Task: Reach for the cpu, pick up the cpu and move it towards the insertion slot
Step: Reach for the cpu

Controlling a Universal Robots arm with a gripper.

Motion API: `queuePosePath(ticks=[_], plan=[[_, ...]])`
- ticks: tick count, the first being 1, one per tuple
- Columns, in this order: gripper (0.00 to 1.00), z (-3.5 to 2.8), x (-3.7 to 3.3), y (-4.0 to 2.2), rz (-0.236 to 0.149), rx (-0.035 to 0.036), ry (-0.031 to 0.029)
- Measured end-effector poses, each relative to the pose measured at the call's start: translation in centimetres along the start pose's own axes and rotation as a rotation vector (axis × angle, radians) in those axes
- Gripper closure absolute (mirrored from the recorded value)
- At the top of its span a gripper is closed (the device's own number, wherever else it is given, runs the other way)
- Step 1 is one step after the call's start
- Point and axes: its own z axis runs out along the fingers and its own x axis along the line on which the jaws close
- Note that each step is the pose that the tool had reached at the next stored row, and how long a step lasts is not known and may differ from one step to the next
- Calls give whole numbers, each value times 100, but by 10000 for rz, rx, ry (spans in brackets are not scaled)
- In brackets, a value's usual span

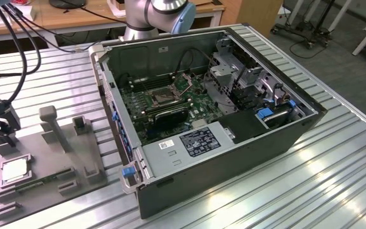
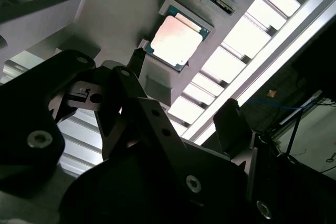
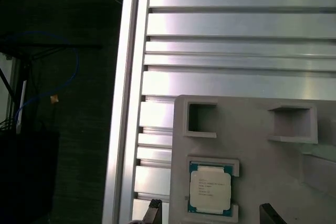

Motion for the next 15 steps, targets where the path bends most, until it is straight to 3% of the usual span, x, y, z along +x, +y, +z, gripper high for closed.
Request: queuePosePath(ticks=[15], plan=[[20, 232, 0, -12, 0, 1, 1]])
